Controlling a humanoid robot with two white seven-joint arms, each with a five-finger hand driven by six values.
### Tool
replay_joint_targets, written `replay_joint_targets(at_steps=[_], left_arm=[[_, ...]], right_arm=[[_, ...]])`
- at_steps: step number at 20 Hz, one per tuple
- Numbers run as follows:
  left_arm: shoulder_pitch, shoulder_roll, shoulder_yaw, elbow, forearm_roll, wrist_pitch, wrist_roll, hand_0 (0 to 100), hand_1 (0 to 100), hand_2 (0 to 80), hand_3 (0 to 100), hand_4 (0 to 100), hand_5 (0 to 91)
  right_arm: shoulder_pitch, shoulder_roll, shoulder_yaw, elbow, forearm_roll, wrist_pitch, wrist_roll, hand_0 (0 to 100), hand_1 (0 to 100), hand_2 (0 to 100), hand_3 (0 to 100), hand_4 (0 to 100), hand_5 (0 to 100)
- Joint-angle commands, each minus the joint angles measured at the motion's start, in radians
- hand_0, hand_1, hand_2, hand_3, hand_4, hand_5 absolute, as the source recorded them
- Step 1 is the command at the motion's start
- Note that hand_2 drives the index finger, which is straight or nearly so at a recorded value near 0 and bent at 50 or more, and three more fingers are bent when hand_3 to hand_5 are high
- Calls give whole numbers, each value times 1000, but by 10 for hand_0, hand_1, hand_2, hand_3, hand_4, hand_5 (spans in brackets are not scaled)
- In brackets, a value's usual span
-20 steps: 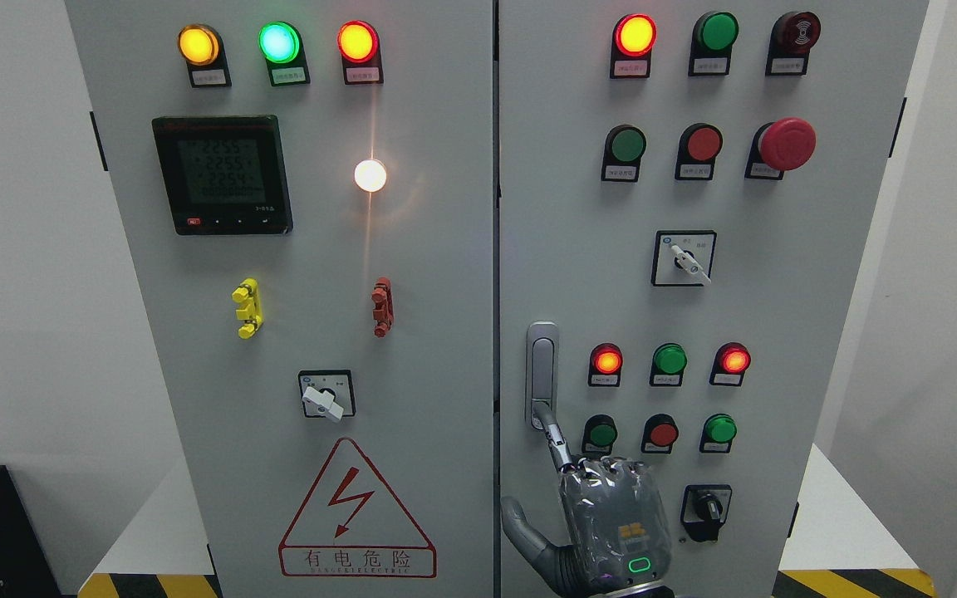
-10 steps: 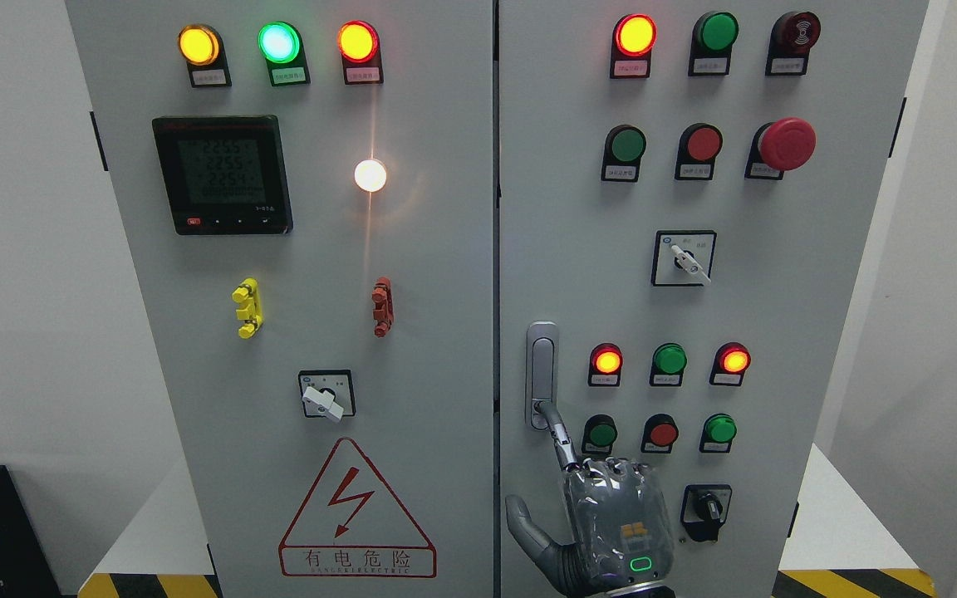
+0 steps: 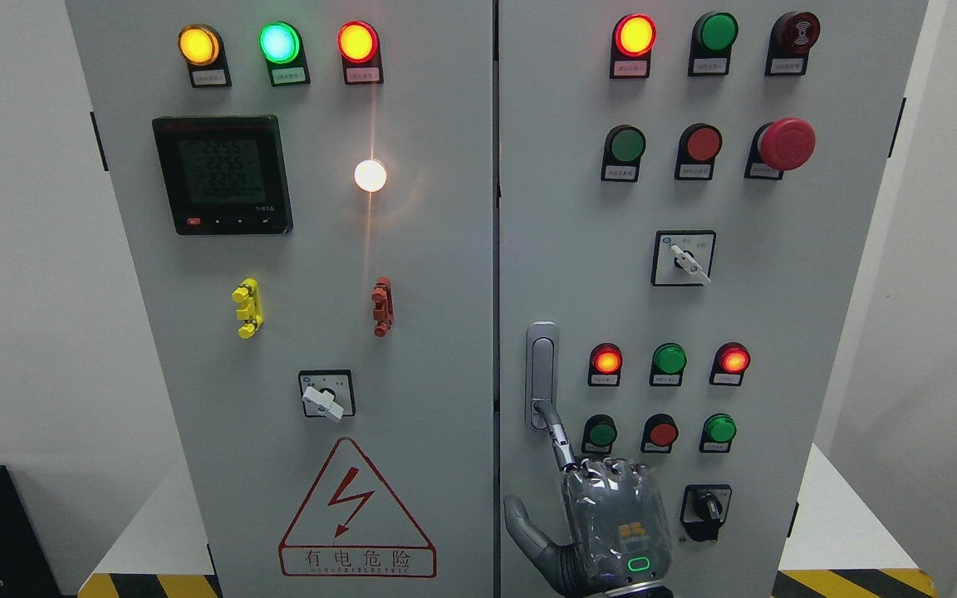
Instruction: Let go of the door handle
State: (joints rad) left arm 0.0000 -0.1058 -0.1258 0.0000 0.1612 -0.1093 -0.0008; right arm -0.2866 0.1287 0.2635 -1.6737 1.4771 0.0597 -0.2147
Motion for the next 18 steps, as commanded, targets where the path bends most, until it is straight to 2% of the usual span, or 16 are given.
replay_joint_targets(at_steps=[1, 18], left_arm=[[-26, 0, 0, 29, 0, 0, 1, 120, 556, 0, 0, 0, 0], [-26, 0, 0, 29, 0, 0, 1, 120, 556, 0, 0, 0, 0]], right_arm=[[3, 0, 0, 3, 0, 0, 3, 339, 251, 73, 1000, 1000, 1000], [1, -6, -3, 23, 0, 3, 11, 346, 251, 73, 1000, 1000, 1000]])
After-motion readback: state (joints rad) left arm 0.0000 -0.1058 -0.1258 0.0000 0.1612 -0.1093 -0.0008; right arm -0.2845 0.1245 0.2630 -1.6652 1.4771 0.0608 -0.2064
